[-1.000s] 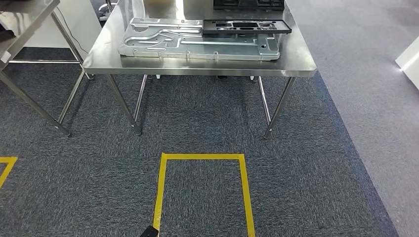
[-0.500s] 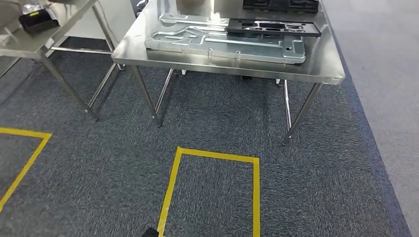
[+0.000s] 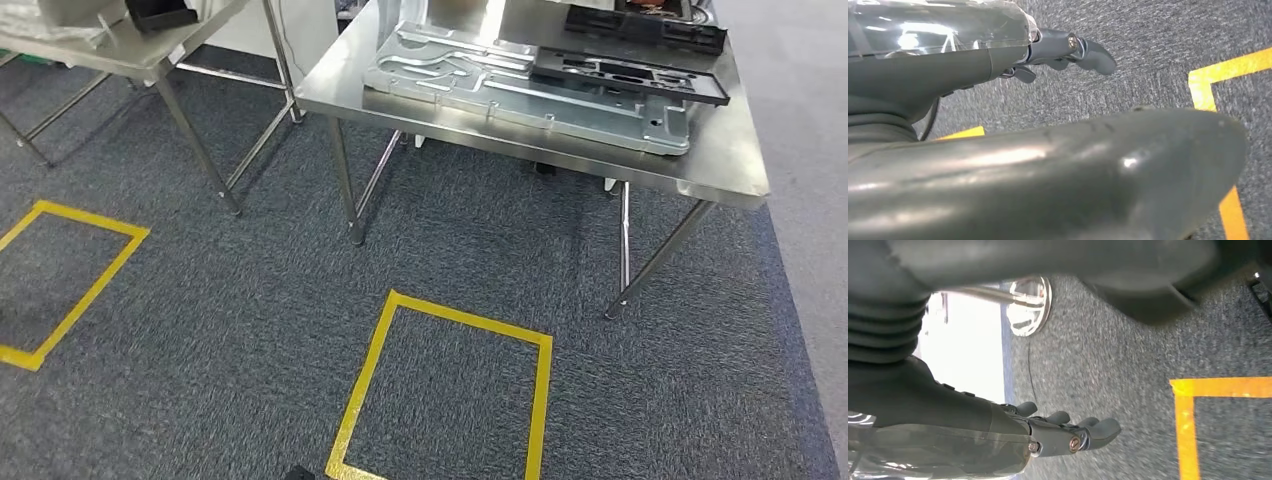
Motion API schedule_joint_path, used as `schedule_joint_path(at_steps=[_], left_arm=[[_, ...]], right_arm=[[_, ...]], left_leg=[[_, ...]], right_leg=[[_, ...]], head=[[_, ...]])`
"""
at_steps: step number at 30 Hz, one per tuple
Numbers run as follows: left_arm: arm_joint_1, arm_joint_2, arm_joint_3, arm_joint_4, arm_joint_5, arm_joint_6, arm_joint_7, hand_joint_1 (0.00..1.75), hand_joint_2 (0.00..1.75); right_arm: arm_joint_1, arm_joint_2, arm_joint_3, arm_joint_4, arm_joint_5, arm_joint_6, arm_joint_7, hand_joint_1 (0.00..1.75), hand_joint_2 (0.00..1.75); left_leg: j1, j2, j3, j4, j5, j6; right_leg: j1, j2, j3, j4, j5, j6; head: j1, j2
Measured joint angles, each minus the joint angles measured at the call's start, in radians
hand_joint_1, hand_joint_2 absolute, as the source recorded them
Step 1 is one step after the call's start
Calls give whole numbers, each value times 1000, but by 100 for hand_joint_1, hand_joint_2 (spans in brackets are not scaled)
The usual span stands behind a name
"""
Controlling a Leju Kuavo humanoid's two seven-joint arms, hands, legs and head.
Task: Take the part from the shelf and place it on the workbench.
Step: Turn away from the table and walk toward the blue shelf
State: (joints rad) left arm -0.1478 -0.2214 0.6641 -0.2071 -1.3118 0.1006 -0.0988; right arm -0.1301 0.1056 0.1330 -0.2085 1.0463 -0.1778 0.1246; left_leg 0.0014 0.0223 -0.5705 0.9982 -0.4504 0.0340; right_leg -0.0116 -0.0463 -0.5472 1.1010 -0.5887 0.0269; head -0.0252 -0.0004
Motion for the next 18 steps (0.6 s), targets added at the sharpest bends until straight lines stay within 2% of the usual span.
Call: schedule_joint_path(at_steps=[1, 2, 3, 4, 5, 6, 8, 9, 10, 11, 12, 14, 16, 17, 18], left_arm=[[-1, 0, 0, 0, 0, 0, -1, 0, 0], [-2, 1, -1, 0, 0, 0, -2, 0, 0], [0, 1, -1, 0, 0, 0, -2, 0, 0], [2, 2, -1, 0, 1, 0, -3, 0, 0], [3, 2, -1, 0, 1, 0, -4, 0, 0], [4, 3, -1, 0, 2, 1, -5, 0, 0], [4, 3, -1, 0, 3, 2, -9, 0, 0], [3, 3, -1, 0, 5, 3, -11, 0, 0], [4, 4, -1, 0, 6, 3, -12, 0, 0], [6, 4, -1, 0, 7, 4, -14, 0, 0], [9, 5, -1, 0, 8, 4, -15, 0, 0], [13, 8, -1, 0, 9, 6, -18, 0, 0], [13, 9, -1, 0, 16, 11, -24, 0, 0], [13, 9, -1, 0, 21, 14, -28, 0, 0], [16, 9, -1, 0, 26, 19, -33, 0, 0]], right_arm=[[4, 0, 1, 1, 2, 0, 0, 0, 0], [6, 0, 3, 2, 6, -1, 1, 0, 0], [8, -1, 4, 2, 9, -3, 2, 0, 0], [8, -1, 5, 2, 12, -6, 2, 0, 0], [8, -1, 7, 2, 15, -8, 3, 0, 0], [9, -1, 8, 2, 17, -10, 3, 0, 0], [13, -1, 11, 4, 18, -11, 2, 0, 0], [15, -1, 11, 5, 17, -12, -1, 0, 0], [16, -1, 11, 6, 16, -12, -4, 0, 0], [15, -1, 11, 6, 15, -11, -8, 0, 0], [14, 1, 11, 6, 15, -10, -12, 0, 0], [14, 4, 12, 6, 28, -27, -19, 0, 0], [22, 7, 16, 6, 45, -92, -36, 0, 0], [27, 8, 19, 6, 50, -134, -56, 0, 0], [31, 8, 20, 6, 51, -173, -87, 0, 0]], left_leg=[[0, -12, -3, 0, 2, 3], [0, -24, -6, 1, 4, 5], [0, -38, -8, 2, 5, 5], [0, -52, -8, 4, 5, 5], [0, -67, -9, 7, 6, 3], [0, -83, -9, 11, 5, 1], [-2, -110, -14, 20, 5, -7], [-2, -121, -19, 22, 7, -13], [-1, -129, -23, 23, 9, -19], [0, -137, -26, 22, 12, -26], [2, -138, -28, 21, 13, -31], [1, -105, -44, 54, -11, -41], [2, -55, -91, 162, -76, -49], [4, -42, -120, 231, -108, -53], [6, -36, -141, 282, -126, -56]], right_leg=[[-1, 24, -34, 69, -35, 2], [-2, 36, -67, 136, -61, 4], [-2, 40, -88, 177, -68, 5], [-2, 42, -91, 180, -54, 5], [-3, 45, -75, 142, -21, 4], [-5, 57, -44, 75, 21, 2], [-8, 100, 8, -45, 69, -4], [-8, 116, 19, -74, 75, -7], [-7, 122, 20, -81, 72, -11], [-5, 116, 18, -83, 76, -16], [-7, 107, 19, -87, 80, -23], [-10, 91, 20, -95, 88, -38], [-10, 73, 19, -99, 92, -46], [-9, 63, 17, -99, 92, -47], [-8, 55, 16, -99, 92, -47]], head=[[0, 0], [0, 0], [0, 0], [0, 0], [0, 0], [0, 0], [0, 0], [0, 0], [0, 0], [0, 0], [0, 0], [0, 0], [0, 0], [0, 0], [0, 0]])
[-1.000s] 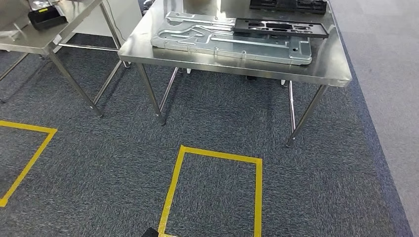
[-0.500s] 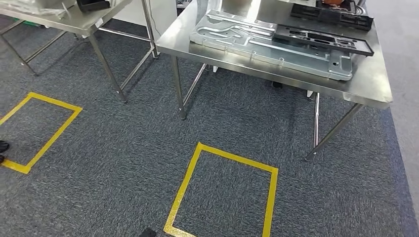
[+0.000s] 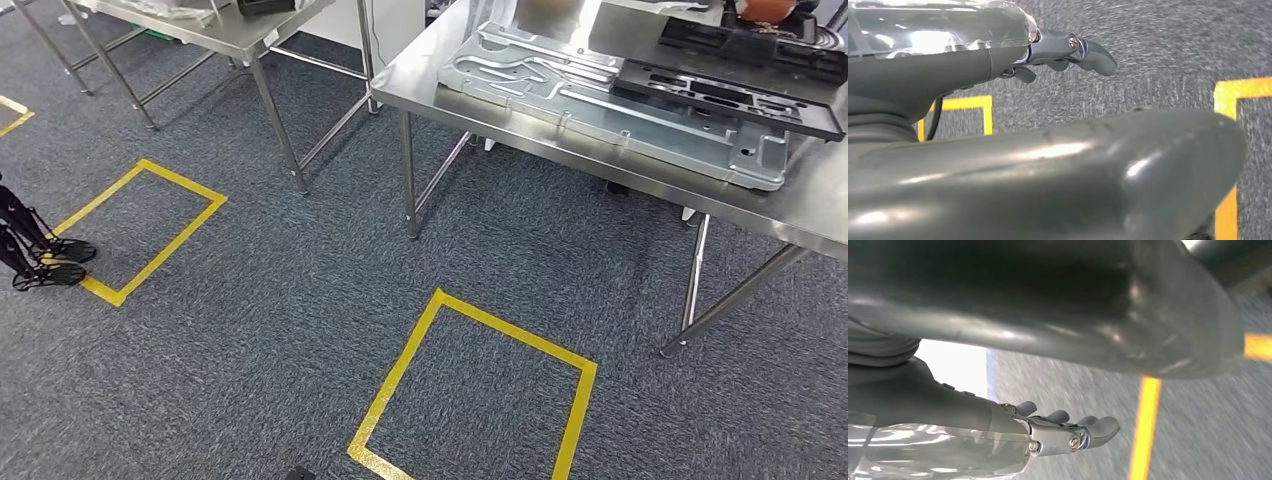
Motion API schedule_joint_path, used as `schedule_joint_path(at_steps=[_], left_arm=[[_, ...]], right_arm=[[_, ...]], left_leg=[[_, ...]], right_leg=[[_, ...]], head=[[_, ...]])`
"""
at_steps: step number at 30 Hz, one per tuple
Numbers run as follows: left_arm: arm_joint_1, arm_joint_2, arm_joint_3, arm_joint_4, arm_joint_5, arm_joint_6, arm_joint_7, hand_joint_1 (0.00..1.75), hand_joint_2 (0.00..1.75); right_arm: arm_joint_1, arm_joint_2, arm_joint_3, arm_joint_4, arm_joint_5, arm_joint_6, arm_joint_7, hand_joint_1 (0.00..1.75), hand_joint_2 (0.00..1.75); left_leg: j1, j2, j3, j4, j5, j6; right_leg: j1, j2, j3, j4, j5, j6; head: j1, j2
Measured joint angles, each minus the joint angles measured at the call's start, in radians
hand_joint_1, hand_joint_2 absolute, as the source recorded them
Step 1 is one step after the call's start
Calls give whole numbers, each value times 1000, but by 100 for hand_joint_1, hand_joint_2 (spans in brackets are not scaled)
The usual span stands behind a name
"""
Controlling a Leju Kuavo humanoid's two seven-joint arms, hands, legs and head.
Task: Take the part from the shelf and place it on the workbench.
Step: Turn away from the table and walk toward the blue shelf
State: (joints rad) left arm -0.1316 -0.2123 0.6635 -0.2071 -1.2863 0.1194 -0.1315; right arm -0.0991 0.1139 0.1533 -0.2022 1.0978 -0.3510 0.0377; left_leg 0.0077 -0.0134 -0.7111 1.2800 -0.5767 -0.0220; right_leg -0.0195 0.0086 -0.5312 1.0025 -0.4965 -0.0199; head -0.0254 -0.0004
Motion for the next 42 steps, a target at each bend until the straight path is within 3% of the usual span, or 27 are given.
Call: schedule_joint_path(at_steps=[1, 2, 5, 7, 11, 23, 25, 26, 28, 29, 30, 31, 32, 34, 36, 38, 39, 40, 42], left_arm=[[4, 1, 0, 0, 5, 4, -4, 0, 0], [9, 2, 1, 0, 12, 9, -8, 0, 0], [13, 5, 5, 0, 26, 20, -10, 0, 0], [13, 5, 9, 0, 28, 22, -6, 0, 0], [16, 7, 14, 0, 35, 23, 3, 0, 0], [15, 12, 41, 0, 63, 35, 3, 0, 0], [15, 13, 45, 0, 65, 36, 3, 0, 0], [15, 13, 46, 0, 66, 37, 3, 0, 0], [16, 13, 48, 0, 67, 37, 3, 0, 0], [17, 13, 50, 0, 68, 37, 3, 0, 0], [18, 13, 53, 0, 68, 37, 3, 0, 0], [19, 14, 55, 0, 68, 37, 3, 0, 0], [19, 14, 57, 0, 69, 37, 3, 0, 0], [18, 13, 61, 0, 70, 38, 3, 0, 0], [17, 13, 62, 0, 73, 40, 3, 0, 0], [18, 14, 62, 0, 74, 41, 3, 0, 0], [20, 14, 62, 0, 74, 42, 3, 0, 0], [21, 15, 62, 0, 74, 43, 4, 0, 0], [20, 16, 62, 0, 74, 44, 4, 0, 0]], right_arm=[[3, 0, 1, 0, 2, -33, -35, 0, 0], [4, 0, 1, 0, 2, -56, -65, 0, 0], [4, 2, -4, 1, -35, -34, -77, 0, 0], [4, 0, -23, 2, -74, 54, -67, 0, 0], [7, -3, -45, 2, -70, 128, -60, 0, 0], [0, -5, -40, 2, 4, 142, -14, 0, 0], [-3, -5, -39, 2, 8, 144, -10, 0, 0], [-4, -5, -39, 2, 11, 145, -9, 0, 0], [-4, -6, -38, 2, 14, 146, -7, 0, 0], [-4, -7, -38, 2, 15, 146, -6, 0, 0], [-4, -8, -38, 2, 15, 146, -6, 0, 0], [-5, -8, -38, 2, 16, 146, -6, 0, 0], [-5, -8, -38, 2, 17, 146, -6, 0, 0], [-4, -11, -37, 2, 19, 146, -5, 0, 0], [-2, -15, -35, 3, 20, 146, -4, 0, 0], [-4, -15, -35, 3, 20, 146, -4, 0, 0], [-5, -14, -35, 3, 20, 146, -4, 0, 0], [-6, -14, -35, 3, 20, 146, -4, 0, 0], [-4, -13, -35, 3, 20, 146, -2, 0, 0]], left_leg=[[2, 3, -4, 19, -1, -2], [4, 5, 12, -3, 18, -3], [4, 10, 124, -204, 95, 3], [2, 10, 157, -269, 105, 10], [-2, 8, 156, -274, 107, 15], [-16, 7, 148, -266, 105, 52], [-12, 5, 152, -278, 112, 61], [-10, 4, 154, -283, 117, 66], [-11, -2, 151, -284, 120, 70], [-12, -7, 149, -283, 120, 70], [-13, -14, 149, -282, 120, 70], [-14, -23, 148, -281, 121, 69], [-14, -34, 149, -279, 121, 68], [-15, -56, 147, -275, 121, 62], [-12, -76, 139, -272, 124, 50], [-9, -96, 132, -274, 129, 35], [-8, -96, 131, -273, 129, 29], [-8, -82, 126, -262, 121, 22], [-5, -31, 88, -180, 73, 9]], right_leg=[[0, -7, -1, 1, 0, 0], [0, -11, 0, 1, -1, 1], [0, -20, 4, 3, -5, 10], [5, -23, 4, 5, -7, 17], [6, -23, 3, 3, -6, 17], [-8, -25, 7, -12, 5, 63], [-9, -24, -1, 10, -14, 68], [-9, -22, -18, 49, -41, 68], [-9, -17, -78, 177, -109, 65], [-8, -16, -106, 237, -131, 64], [-7, -15, -121, 270, -135, 62], [-5, -13, -117, 263, -119, 58], [-4, -9, -94, 218, -86, 54], [-3, 30, -29, 82, -24, 40], [-1, 64, 3, 9, -6, 32], [2, 56, 5, -1, -7, 27], [0, 45, 8, -7, -4, 22], [-2, 34, 13, -15, 0, 16], [-3, 4, 20, -26, 4, 5]], head=[[0, 0], [0, 0], [0, 0], [0, 0], [0, 0], [0, 0], [0, 0], [0, 0], [0, 0], [0, 0], [0, 0], [0, 0], [0, 0], [0, 0], [0, 0], [0, 0], [0, 0], [0, 0], [0, 0]])
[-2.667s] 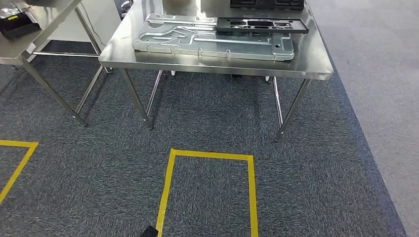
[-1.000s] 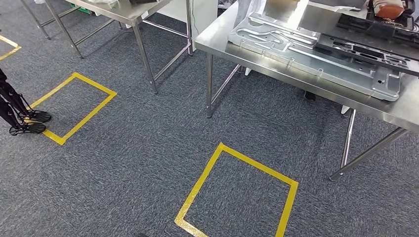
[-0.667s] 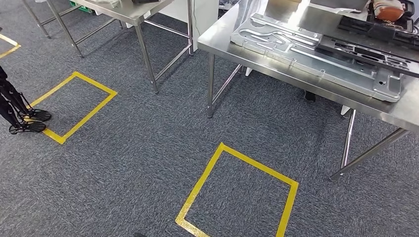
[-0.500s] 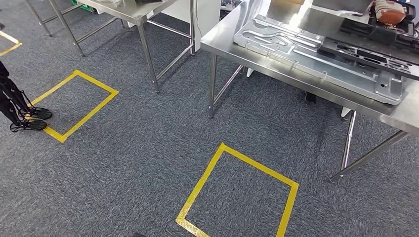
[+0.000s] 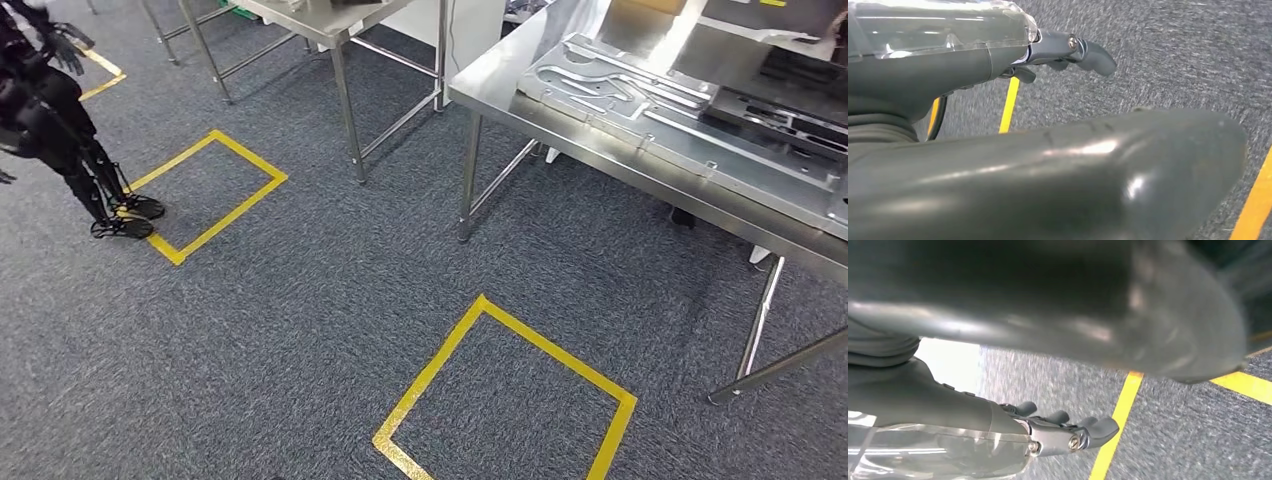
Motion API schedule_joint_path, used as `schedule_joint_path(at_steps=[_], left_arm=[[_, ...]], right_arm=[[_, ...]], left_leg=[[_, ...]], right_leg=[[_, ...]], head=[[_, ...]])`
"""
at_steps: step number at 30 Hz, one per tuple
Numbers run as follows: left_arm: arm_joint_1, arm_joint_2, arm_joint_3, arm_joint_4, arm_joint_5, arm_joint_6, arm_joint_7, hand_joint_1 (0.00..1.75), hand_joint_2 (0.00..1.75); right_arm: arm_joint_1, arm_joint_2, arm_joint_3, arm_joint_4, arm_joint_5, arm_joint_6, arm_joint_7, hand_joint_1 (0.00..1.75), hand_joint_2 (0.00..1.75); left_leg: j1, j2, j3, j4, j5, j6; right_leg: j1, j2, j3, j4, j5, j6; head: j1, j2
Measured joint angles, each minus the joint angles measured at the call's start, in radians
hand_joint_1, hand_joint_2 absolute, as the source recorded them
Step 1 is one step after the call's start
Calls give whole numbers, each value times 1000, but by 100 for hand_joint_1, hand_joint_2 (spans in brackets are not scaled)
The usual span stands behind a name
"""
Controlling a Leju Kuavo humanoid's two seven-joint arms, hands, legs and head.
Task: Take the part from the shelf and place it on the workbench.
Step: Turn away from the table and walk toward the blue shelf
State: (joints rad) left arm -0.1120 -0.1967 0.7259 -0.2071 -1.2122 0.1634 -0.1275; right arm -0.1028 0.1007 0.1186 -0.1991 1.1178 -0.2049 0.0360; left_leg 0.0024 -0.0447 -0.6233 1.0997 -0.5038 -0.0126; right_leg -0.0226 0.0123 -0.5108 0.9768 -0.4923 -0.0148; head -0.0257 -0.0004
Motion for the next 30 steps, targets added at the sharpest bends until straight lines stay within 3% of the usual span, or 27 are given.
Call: schedule_joint_path(at_steps=[2, 3, 4, 6, 8, 10, 11, 12, 14, 16, 18, 19, 20, 21, 23, 25, 27, 28, 30], left_arm=[[-2, 0, 0, 0, -1, 0, 1, 0, 0], [-1, 0, 0, 0, -2, 0, 2, 0, 0], [0, 0, 0, 0, -3, 0, 3, 0, 0], [1, 2, 0, 0, -5, 0, 6, 0, 0], [-2, 4, 0, 0, -6, 0, 8, 0, 0], [-4, 4, 0, 0, -6, 0, 8, 0, 0], [-4, 4, 0, 0, -6, 0, 9, 0, 0], [-3, 4, 1, 0, -6, 0, 10, 0, 0], [-1, 4, 2, 0, -5, 0, 11, 0, 0], [-4, 4, 4, 0, -3, 0, 11, 0, 0], [-5, 4, 6, 0, -2, 0, 11, 0, 0], [-4, 4, 6, 0, -2, 0, 11, 0, 0], [-3, 4, 7, 0, -2, 0, 11, 0, 0], [-3, 4, 7, 0, -3, 0, 11, 0, 0], [-4, 4, 8, 0, -7, -3, 13, 0, 0], [-6, 5, 8, 0, -17, -7, 19, 0, 0], [-6, 5, 8, 0, -28, -12, 28, 0, 0], [-5, 6, 7, 0, -34, -15, 32, 0, 0], [-5, 7, 6, 0, -44, -19, 38, 0, 0]], right_arm=[[3, -1, 0, 0, 0, 0, 3, 0, 0], [4, -1, 0, 0, 0, 0, 4, 0, 0], [5, -2, 0, 0, 0, 0, 4, 0, 0], [5, -2, 0, 0, 0, 0, 5, 0, 0], [5, -2, 0, 0, 0, 0, 5, 0, 0], [4, -2, 0, 0, 0, 0, 4, 0, 0], [2, -2, 0, 0, 0, 0, 4, 0, 0], [1, -2, 0, 0, 0, 0, 4, 0, 0], [0, -3, 0, 0, 0, 0, 4, 0, 0], [2, -3, 0, 0, 1, 0, 4, 0, 0], [5, -4, 0, 0, 1, 0, 2, 0, 0], [6, -5, 0, 0, 1, 0, 1, 0, 0], [6, -5, 0, 0, 1, 1, 0, 0, 0], [5, -5, 0, 0, 1, 1, 0, 0, 0], [6, -5, 0, 1, 3, 5, -1, 0, 0], [7, -6, 0, 1, 7, 10, -3, 0, 0], [4, -6, 0, 2, 10, 15, -5, 0, 0], [1, -5, 0, 2, 12, 18, -7, 0, 0], [0, -4, 0, 2, 15, 23, -9, 0, 0]], left_leg=[[8, 30, -64, 132, -60, -14], [11, 34, -84, 174, -70, -20], [15, 37, -87, 180, -61, -25], [19, 56, -35, 81, 2, -30], [14, 97, 30, -42, 44, -23], [8, 110, 48, -83, 45, -7], [7, 98, 46, -84, 47, 2], [8, 87, 46, -86, 48, 9], [11, 66, 47, -93, 53, 22], [11, 47, 45, -96, 56, 30], [9, 23, 43, -95, 57, 34], [8, 8, 43, -94, 57, 34], [8, -7, 43, -93, 57, 34], [8, -22, 44, -91, 57, 33], [8, -49, 40, -83, 55, 27], [10, -74, 31, -79, 57, 13], [13, -97, 24, -82, 64, -3], [13, -87, 21, -79, 62, -8], [10, -30, -8, -20, 26, -14]], right_leg=[[3, -30, 2, -1, -3, -5], [3, -44, 3, 0, -5, -5], [3, -57, 4, 1, -7, -4], [1, -81, 9, 6, -15, 3], [4, -102, 14, 13, -26, 14], [10, -119, 18, 17, -33, 25], [11, -128, 20, 17, -34, 30], [9, -128, 23, 17, -38, 37], [3, -89, 12, 50, -67, 47], [1, -35, -43, 160, -129, 48], [1, -19, -113, 289, -174, 46], [1, -17, -130, 314, -169, 45], [1, -14, -129, 301, -143, 43], [0, -6, -110, 251, -102, 41], [-3, 47, -58, 118, -34, 34], [-3, 83, -35, 54, -18, 28], [0, 64, -32, 46, -16, 19], [-1, 51, -28, 41, -13, 12], [-3, 19, -22, 29, -8, -2]], head=[[0, 0], [0, 0], [0, 0], [0, 0], [0, 0], [0, 0], [0, 0], [0, 0], [0, 0], [0, 0], [0, 0], [0, 0], [0, 0], [0, 0], [0, 0], [0, 0], [0, 0], [0, 0], [0, 0]])
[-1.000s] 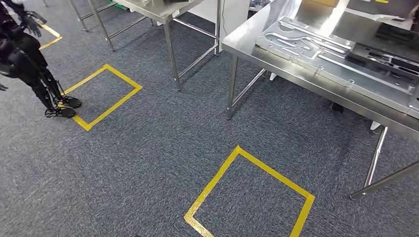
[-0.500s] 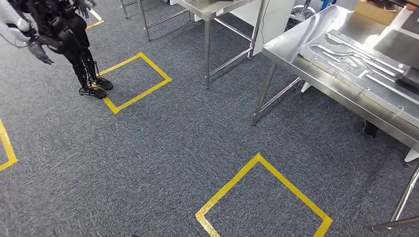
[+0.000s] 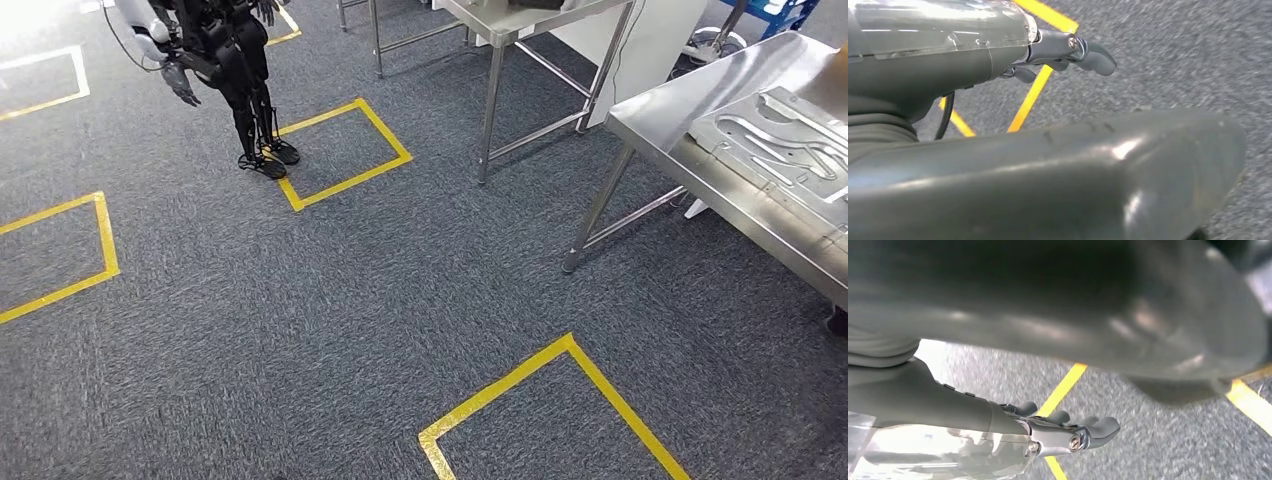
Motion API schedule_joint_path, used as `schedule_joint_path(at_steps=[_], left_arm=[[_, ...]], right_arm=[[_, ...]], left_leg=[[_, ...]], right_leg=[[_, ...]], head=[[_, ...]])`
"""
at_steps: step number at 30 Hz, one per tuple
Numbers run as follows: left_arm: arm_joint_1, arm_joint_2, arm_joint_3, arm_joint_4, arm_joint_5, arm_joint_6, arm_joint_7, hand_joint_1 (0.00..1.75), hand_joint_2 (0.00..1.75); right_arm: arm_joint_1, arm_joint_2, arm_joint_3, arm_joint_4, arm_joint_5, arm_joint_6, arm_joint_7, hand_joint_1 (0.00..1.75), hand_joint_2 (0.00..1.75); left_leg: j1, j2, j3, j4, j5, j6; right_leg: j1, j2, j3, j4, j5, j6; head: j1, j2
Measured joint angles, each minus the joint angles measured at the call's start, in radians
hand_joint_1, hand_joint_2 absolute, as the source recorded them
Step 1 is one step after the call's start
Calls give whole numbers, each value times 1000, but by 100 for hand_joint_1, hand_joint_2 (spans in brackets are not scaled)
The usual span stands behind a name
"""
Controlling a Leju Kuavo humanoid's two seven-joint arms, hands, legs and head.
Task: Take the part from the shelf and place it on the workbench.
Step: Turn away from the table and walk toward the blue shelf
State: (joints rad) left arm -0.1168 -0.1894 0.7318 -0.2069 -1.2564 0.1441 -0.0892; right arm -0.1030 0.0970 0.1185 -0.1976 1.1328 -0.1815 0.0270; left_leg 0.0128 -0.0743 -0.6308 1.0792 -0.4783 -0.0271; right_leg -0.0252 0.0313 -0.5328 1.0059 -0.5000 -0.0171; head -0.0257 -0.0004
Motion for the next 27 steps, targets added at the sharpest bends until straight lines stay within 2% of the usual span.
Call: schedule_joint_path(at_steps=[1, 2, 3, 4, 5, 6, 7, 9, 10, 12, 13, 15, 16, 17, 18, 19, 20, 21, 22, 24, 25, 26, 27], left_arm=[[-2, 0, -1, 0, -4, -1, 2, 0, 0], [-4, 0, -2, 0, -7, -2, 4, 0, 0], [-4, 0, -3, 0, -8, -2, 6, 0, 0], [-4, 0, -4, 0, -9, -3, 7, 0, 0], [-2, 1, -5, 0, -10, -3, 8, 0, 0], [0, 1, -6, 0, -12, -3, 10, 0, 0], [0, 2, -6, 0, -14, -3, 12, 0, 0], [-3, 4, -8, 0, -18, -3, 17, 0, 0], [-4, 5, -9, 0, -21, -3, 19, 0, 0], [-1, 6, -9, 0, -24, -3, 23, 0, 0], [2, 7, -9, 0, -24, -3, 25, 0, 0], [4, 7, -9, 0, -24, -3, 27, 0, 0], [4, 8, -9, 0, -24, -4, 28, 0, 0], [2, 8, -9, 0, -24, -4, 28, 0, 0], [1, 8, -9, 0, -25, -5, 29, 0, 0], [1, 8, -9, 0, -26, -6, 30, 0, 0], [2, 8, -9, 0, -26, -6, 31, 0, 0], [2, 8, -9, 0, -27, -6, 32, 0, 0], [2, 8, -10, 0, -29, -6, 33, 0, 0], [0, 8, -10, 0, -32, -7, 33, 0, 0], [-1, 7, -11, 0, -34, -8, 33, 0, 0], [-1, 7, -11, 1, -35, -8, 33, 0, 0], [-1, 7, -11, 1, -35, -9, 33, 0, 0]], right_arm=[[1, 0, 0, 0, 1, 2, 0, 0, 0], [2, -1, 0, 0, 1, 4, 0, 0, 0], [3, -1, 0, 0, 1, 6, 0, 0, 0], [4, -1, 0, 0, 1, 6, 0, 0, 0], [4, -2, 0, 0, 1, 7, 0, 0, 0], [3, -2, 0, 0, 1, 8, 0, 0, 0], [3, -2, 0, 0, 1, 9, 0, 0, 0], [3, -2, 0, 0, 1, 11, 0, 0, 0], [2, -2, 0, 0, 1, 12, 0, 0, 0], [0, -2, 0, 0, 2, 13, 0, 0, 0], [-2, -2, 0, 0, 2, 13, -1, 0, 0], [-3, -2, 0, 0, 2, 15, -1, 0, 0], [-2, -2, 0, 0, 2, 16, -2, 0, 0], [-1, -2, 0, 0, 2, 19, -3, 0, 0], [0, -2, 0, 0, 2, 22, -5, 0, 0], [0, -2, 0, 0, 3, 26, -7, 0, 0], [0, -2, 0, 0, 4, 29, -9, 0, 0], [-1, -2, 0, 0, 5, 32, -9, 0, 0], [-2, -2, 0, 0, 8, 35, -9, 0, 0], [-2, -6, 0, 1, 13, 41, -9, 0, 0], [-2, -7, 0, 1, 16, 44, -9, 0, 0], [-4, -8, 0, 1, 17, 46, -9, 0, 0], [-6, -8, 0, 1, 18, 47, -9, 0, 0]], left_leg=[[0, 35, -28, 61, -33, -2], [0, 53, -61, 131, -66, -5], [2, 61, -88, 190, -89, -8], [3, 65, -100, 220, -94, -10], [4, 69, -90, 209, -79, -12], [5, 75, -60, 159, -51, -11], [5, 92, -18, 85, -19, -9], [-2, 125, 49, -35, 16, 1], [-6, 132, 61, -60, 18, 8], [-9, 115, 59, -66, 17, 22], [-9, 105, 60, -70, 19, 28], [-5, 86, 64, -79, 26, 39], [-3, 77, 64, -80, 29, 43], [-3, 66, 62, -81, 30, 45], [-4, 54, 62, -80, 30, 46], [-5, 40, 62, -80, 30, 47], [-5, 26, 64, -80, 30, 47], [-6, 11, 65, -79, 30, 47], [-6, -4, 67, -78, 30, 46], [-5, -32, 63, -75, 31, 39], [-3, -44, 59, -74, 33, 34], [-1, -56, 54, -75, 35, 26], [2, -70, 50, -78, 39, 18]], right_leg=[[3, -17, 1, -2, 0, -5], [5, -35, 2, -2, -1, -7], [7, -52, 2, -2, -2, -8], [9, -68, 2, -1, -3, -8], [10, -83, 4, -1, -5, -7], [10, -96, 6, -1, -7, -5], [11, -109, 10, 0, -10, -2], [16, -130, 15, 2, -17, 8], [19, -139, 18, 3, -20, 13], [20, -156, 22, 0, -22, 24], [17, -150, 25, 3, -26, 30], [12, -103, 7, 50, -61, 38], [10, -71, -18, 105, -92, 40], [11, -50, -53, 174, -124, 41], [11, -41, -86, 237, -146, 41], [12, -37, -108, 275, -150, 40], [13, -34, -113, 276, -134, 38], [13, -29, -98, 238, -100, 34], [13, -13, -70, 170, -57, 28], [12, 41, -22, 49, -4, 17], [13, 61, -11, 18, 5, 13], [14, 66, -9, 10, 3, 11], [16, 54, -8, 6, 5, 8]], head=[[0, 0], [0, 0], [0, 0], [0, 0], [0, 0], [0, 0], [0, 0], [0, 0], [0, 0], [0, 0], [0, 0], [0, 0], [0, 0], [0, 0], [0, 0], [0, 0], [0, 0], [0, 0], [0, 0], [0, 0], [0, 0], [0, 0], [0, 0]])
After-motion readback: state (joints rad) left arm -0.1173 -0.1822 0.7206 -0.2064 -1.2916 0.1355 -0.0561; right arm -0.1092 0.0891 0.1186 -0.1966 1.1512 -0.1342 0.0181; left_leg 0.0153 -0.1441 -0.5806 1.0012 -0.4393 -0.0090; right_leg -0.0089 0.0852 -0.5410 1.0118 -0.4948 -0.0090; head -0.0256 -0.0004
